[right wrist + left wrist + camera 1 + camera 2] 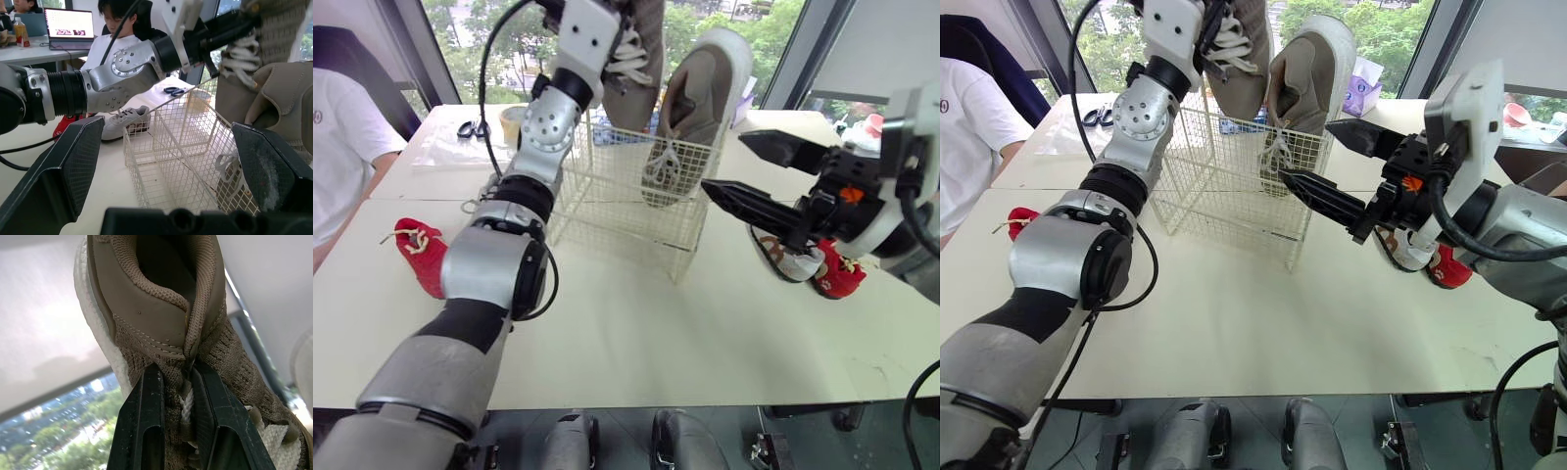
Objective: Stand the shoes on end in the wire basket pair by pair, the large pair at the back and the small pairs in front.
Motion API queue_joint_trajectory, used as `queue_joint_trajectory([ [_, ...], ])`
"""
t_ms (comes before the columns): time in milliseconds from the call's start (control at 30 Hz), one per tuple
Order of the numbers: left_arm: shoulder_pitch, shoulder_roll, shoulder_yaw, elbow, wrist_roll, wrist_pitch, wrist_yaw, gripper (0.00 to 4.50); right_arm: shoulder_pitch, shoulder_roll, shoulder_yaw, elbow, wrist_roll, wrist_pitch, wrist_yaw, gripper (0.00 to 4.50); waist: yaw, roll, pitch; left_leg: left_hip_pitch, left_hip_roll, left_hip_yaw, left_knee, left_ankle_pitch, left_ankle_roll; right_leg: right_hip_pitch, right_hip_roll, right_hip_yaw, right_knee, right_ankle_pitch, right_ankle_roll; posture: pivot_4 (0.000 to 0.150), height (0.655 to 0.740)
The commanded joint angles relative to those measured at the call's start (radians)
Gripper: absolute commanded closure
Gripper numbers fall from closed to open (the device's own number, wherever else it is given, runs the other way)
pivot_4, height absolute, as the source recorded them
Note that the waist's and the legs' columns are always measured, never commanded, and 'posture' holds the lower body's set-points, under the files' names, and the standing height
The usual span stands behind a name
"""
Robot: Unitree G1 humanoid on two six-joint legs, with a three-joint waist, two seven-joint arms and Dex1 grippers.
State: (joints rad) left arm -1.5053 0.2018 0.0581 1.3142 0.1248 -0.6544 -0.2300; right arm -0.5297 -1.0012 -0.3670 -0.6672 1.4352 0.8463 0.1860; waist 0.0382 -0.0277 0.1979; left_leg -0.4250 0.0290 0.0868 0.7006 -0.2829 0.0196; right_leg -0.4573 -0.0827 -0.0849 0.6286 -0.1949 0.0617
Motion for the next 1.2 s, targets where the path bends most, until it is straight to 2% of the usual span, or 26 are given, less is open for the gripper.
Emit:
queue_joint_trajectory([
  [33, 0.010, 0.003, 0.024, -0.022, -0.034, 0.020, -0.058, 4.27, 0.003, -0.009, -0.019, -0.022, 0.004, -0.025, -0.006, 0.00, -0.001, 0.000, 0.000, 0.000, 0.000, 0.000, 0.000, 0.000, 0.000, 0.000, 0.000, 0.000, 0.000, 0.000, 0.000, 0.150, 0.7400],
  [300, 0.123, 0.049, 0.022, -0.089, -0.069, 0.048, -0.206, 4.27, 0.003, 0.014, 0.014, -0.011, -0.028, -0.048, 0.009, 0.00, -0.001, 0.000, 0.000, 0.001, 0.000, 0.000, 0.000, 0.000, 0.000, 0.001, 0.000, 0.000, 0.000, 0.000, 0.000, 0.150, 0.7400],
  [533, 0.165, 0.116, -0.011, -0.153, -0.049, 0.010, -0.260, 4.27, -0.002, 0.045, 0.044, 0.004, -0.066, -0.063, 0.039, 0.00, -0.004, 0.000, 0.000, 0.001, 0.000, 0.000, 0.000, 0.000, 0.000, 0.000, 0.000, 0.000, 0.000, 0.000, 0.000, 0.150, 0.7400],
  [700, 0.206, 0.118, -0.009, -0.178, -0.076, 0.049, -0.324, 4.27, 0.001, 0.053, 0.050, 0.008, -0.082, -0.070, 0.054, 0.00, -0.005, 0.000, 0.000, 0.001, 0.001, 0.000, 0.000, 0.000, 0.000, 0.000, 0.001, 0.000, 0.000, 0.000, 0.000, 0.150, 0.7400],
  [867, 0.295, 0.127, -0.034, -0.305, -0.059, 0.169, -0.305, 4.27, 0.021, 0.058, 0.048, 0.002, -0.097, -0.071, 0.064, 0.00, -0.011, 0.000, 0.000, 0.001, 0.001, 0.000, 0.000, 0.000, 0.000, 0.000, 0.001, 0.000, 0.001, 0.000, 0.000, 0.150, 0.7400],
  [1000, 0.374, 0.132, -0.033, -0.469, -0.094, 0.295, -0.337, 4.27, 0.018, 0.068, 0.053, 0.008, -0.112, -0.074, 0.069, 0.00, -0.027, 0.001, -0.001, 0.002, 0.001, 0.000, 0.000, 0.000, 0.000, 0.001, 0.001, 0.001, 0.001, 0.000, 0.000, 0.150, 0.7400],
  [1067, 0.380, 0.141, -0.027, -0.492, -0.101, 0.337, -0.326, 4.27, 0.016, 0.076, 0.062, 0.012, -0.124, -0.076, 0.076, 0.00, -0.029, 0.001, -0.001, 0.003, 0.001, 0.000, -0.001, 0.000, 0.000, 0.001, 0.001, 0.001, 0.001, 0.000, 0.000, 0.150, 0.7400],
  [1133, 0.376, 0.145, -0.015, -0.494, -0.117, 0.378, -0.321, 3.15, 0.010, 0.086, 0.075, 0.019, -0.142, -0.078, 0.086, 0.00, -0.029, 0.002, -0.001, 0.003, 0.001, 0.000, 0.000, 0.000, 0.000, 0.002, 0.001, 0.001, 0.001, 0.000, 0.000, 0.150, 0.7400],
  [1167, 0.374, 0.148, -0.010, -0.497, -0.125, 0.392, -0.324, 2.86, 0.007, 0.090, 0.081, 0.023, -0.152, -0.078, 0.092, 0.00, -0.028, 0.002, -0.001, 0.004, 0.001, 0.000, 0.000, 0.000, 0.000, 0.002, 0.001, 0.001, 0.001, 0.000, 0.000, 0.150, 0.7400],
  [1200, 0.372, 0.149, -0.005, -0.501, -0.135, 0.406, -0.329, 2.34, 0.004, 0.093, 0.085, 0.027, -0.159, -0.078, 0.097, 0.00, -0.028, 0.002, -0.001, 0.004, 0.001, 0.000, 0.000, 0.000, 0.000, 0.002, 0.001, 0.001, 0.001, 0.000, 0.000, 0.150, 0.7400],
])
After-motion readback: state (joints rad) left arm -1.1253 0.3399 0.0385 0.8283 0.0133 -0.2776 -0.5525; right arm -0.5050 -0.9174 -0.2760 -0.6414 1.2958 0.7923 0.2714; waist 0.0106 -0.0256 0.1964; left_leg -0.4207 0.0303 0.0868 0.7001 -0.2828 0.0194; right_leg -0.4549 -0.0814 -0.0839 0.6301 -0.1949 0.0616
